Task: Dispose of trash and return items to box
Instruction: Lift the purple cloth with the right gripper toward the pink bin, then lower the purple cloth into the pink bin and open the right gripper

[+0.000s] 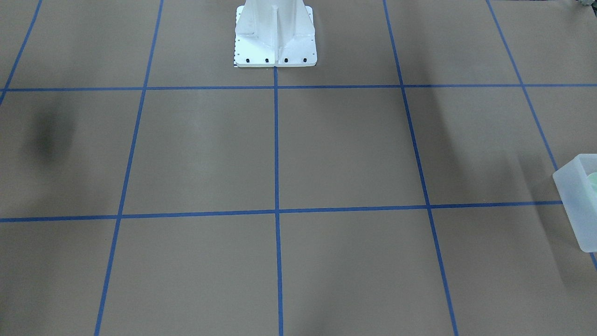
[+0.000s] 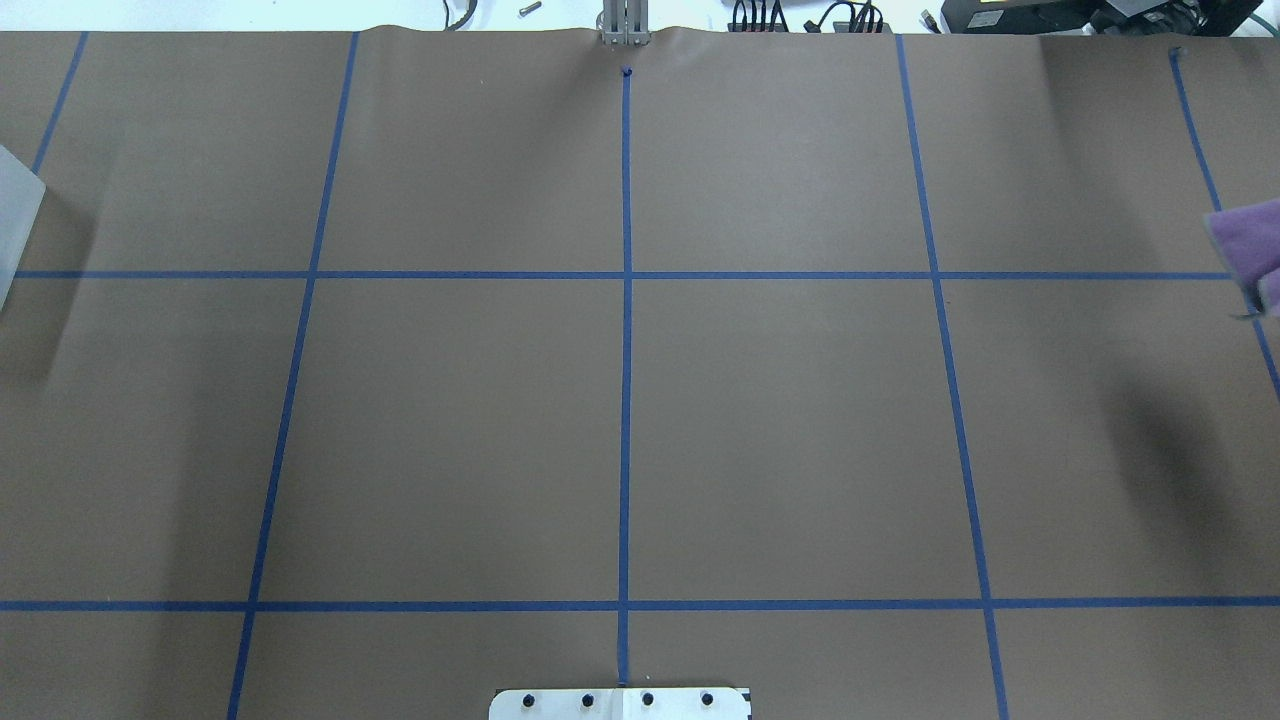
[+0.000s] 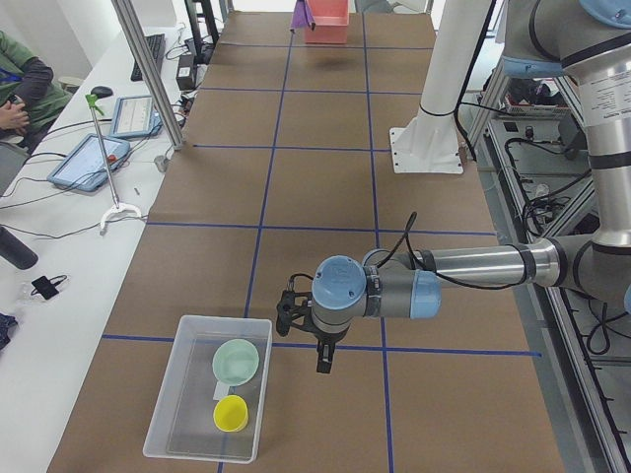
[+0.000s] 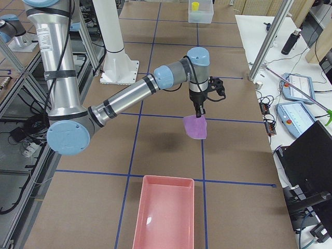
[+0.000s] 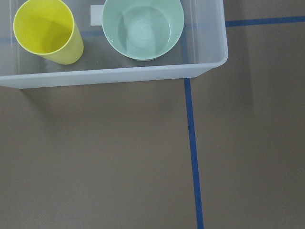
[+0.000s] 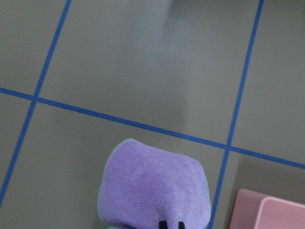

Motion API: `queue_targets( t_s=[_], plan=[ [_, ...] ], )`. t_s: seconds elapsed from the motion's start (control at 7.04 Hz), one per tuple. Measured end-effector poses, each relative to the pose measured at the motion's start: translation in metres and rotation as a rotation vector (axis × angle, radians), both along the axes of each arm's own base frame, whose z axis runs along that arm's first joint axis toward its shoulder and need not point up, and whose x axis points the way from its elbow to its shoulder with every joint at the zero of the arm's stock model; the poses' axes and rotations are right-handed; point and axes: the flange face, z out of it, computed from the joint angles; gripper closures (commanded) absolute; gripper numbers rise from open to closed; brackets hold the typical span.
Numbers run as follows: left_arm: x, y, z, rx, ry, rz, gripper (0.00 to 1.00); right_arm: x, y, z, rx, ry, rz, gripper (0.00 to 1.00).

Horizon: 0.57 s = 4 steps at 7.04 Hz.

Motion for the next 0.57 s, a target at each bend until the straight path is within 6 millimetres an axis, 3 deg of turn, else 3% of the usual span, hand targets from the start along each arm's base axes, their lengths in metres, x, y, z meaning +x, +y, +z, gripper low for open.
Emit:
queue_targets(
  t_s=[0.28,0.57],
  plan=[
    [0.0,-0.004,-0.006,0.013,-0.001,0.0,0.02,0.075,0.029,0.076,-0.016,0.018,-0.012,1.0],
    [0.0,-0.006,-0.012,0.026,-0.003,0.0,0.02,0.121,0.049,0.149,-0.082,0.016,0.003,1.0]
  ],
)
